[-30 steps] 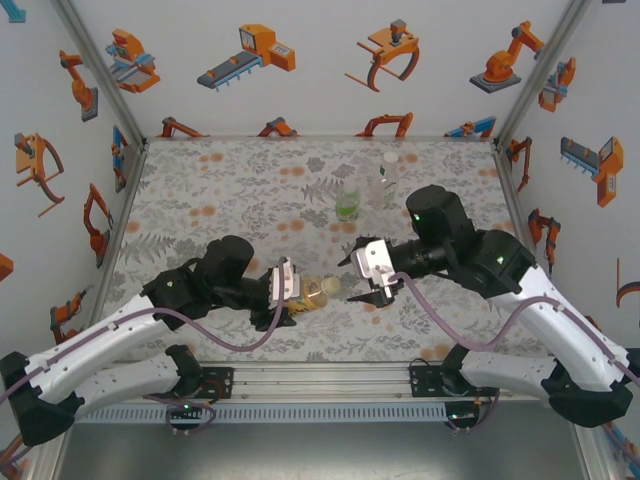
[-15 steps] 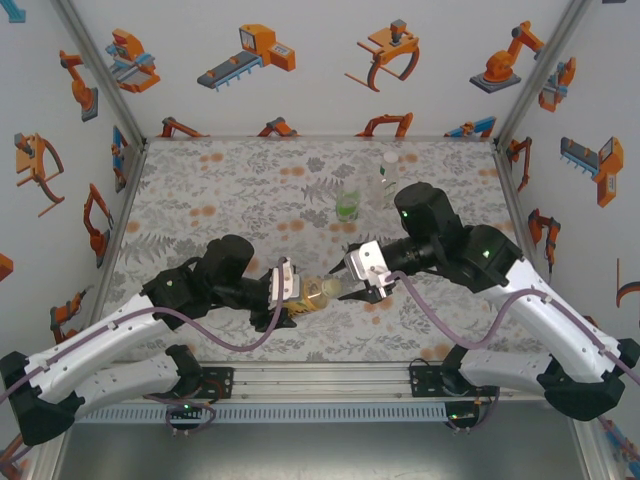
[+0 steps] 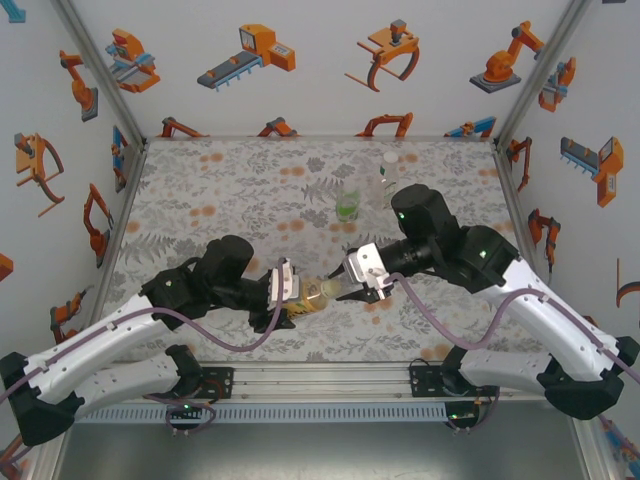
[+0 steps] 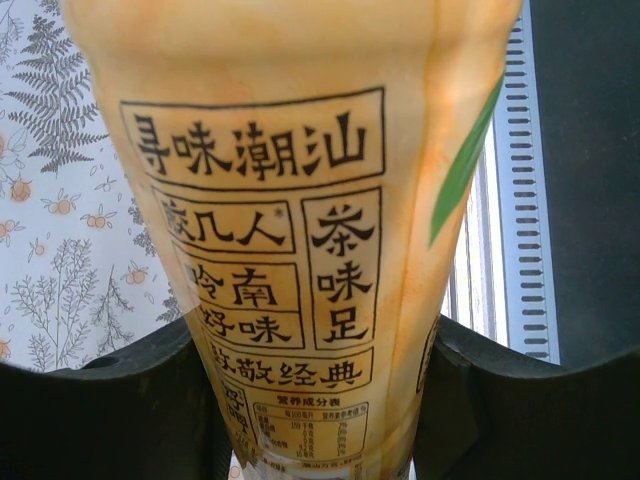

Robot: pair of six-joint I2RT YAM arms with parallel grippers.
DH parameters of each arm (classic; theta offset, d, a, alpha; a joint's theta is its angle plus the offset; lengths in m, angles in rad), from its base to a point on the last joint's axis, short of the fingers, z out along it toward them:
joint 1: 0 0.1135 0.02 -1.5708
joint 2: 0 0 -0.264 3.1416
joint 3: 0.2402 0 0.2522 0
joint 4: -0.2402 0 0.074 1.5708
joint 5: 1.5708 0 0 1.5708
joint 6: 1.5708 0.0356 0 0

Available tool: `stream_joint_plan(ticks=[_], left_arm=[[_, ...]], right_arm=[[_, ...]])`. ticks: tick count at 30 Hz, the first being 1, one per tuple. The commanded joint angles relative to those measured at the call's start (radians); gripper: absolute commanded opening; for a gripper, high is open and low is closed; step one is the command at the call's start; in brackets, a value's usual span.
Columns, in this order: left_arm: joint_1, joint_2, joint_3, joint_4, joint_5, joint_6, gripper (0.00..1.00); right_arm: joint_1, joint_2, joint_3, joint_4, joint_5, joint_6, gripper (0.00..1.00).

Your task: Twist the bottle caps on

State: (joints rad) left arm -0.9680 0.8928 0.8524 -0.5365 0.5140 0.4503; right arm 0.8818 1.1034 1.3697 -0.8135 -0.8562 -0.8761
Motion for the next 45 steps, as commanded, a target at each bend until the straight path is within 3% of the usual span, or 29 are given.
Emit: stream_joint_plan(ticks=[1,6,11,14,17,21,27,31,34,40,45], left_arm=[[-0.001,-0.013,0.038,-0.005,0.026,0.006,0.00],[-0.001,-0.017,0.037,-0.009,0.024,0.003,0.00],[-0.001,-0.013,0.040,-0.007,0.018,0.004,0.00],[-0.001,-0.014,0.039,-0.009,0.011,0.003,0.00],[-0.001,-0.016,0.034,-0.003,-0.015,-0.005,0.00],[-0.001,-0.017,0.028,0.010,-0.049,-0.013,0.00],[-0.001,-0.036,0.003,0.041,-0.089,-0.030,0.00],[-0.001,-0.056,-0.013,0.058,-0.128,-0.042,0.00],[-0.002,-0.069,-0.024,0.071,-0.148,-0.044,0.00],[-0.001,-0.068,-0.030,0.082,-0.174,-0.050,0.00],[-0.001,-0.059,-0.033,0.098,-0.175,-0.050,0.00]], right_arm=[[0.009,0.006,-0.009,0.026,-0.031,-0.018,0.42],[0.011,0.005,-0.014,0.031,-0.039,-0.015,0.39],[0.012,0.004,-0.017,0.020,-0.046,-0.008,0.29],[0.013,-0.003,-0.030,0.047,-0.039,0.086,0.24],[0.013,-0.011,-0.060,0.152,-0.005,0.350,0.23],[0.013,-0.014,-0.095,0.266,0.061,0.694,0.12],[0.013,-0.058,-0.186,0.422,0.292,1.238,0.01],[0.013,-0.084,-0.205,0.384,0.480,1.535,0.00],[0.013,-0.085,-0.177,0.275,0.602,1.719,0.00],[0.011,-0.093,-0.172,0.194,0.661,2.016,0.02],[0.011,-0.101,-0.178,0.165,0.680,2.069,0.05]])
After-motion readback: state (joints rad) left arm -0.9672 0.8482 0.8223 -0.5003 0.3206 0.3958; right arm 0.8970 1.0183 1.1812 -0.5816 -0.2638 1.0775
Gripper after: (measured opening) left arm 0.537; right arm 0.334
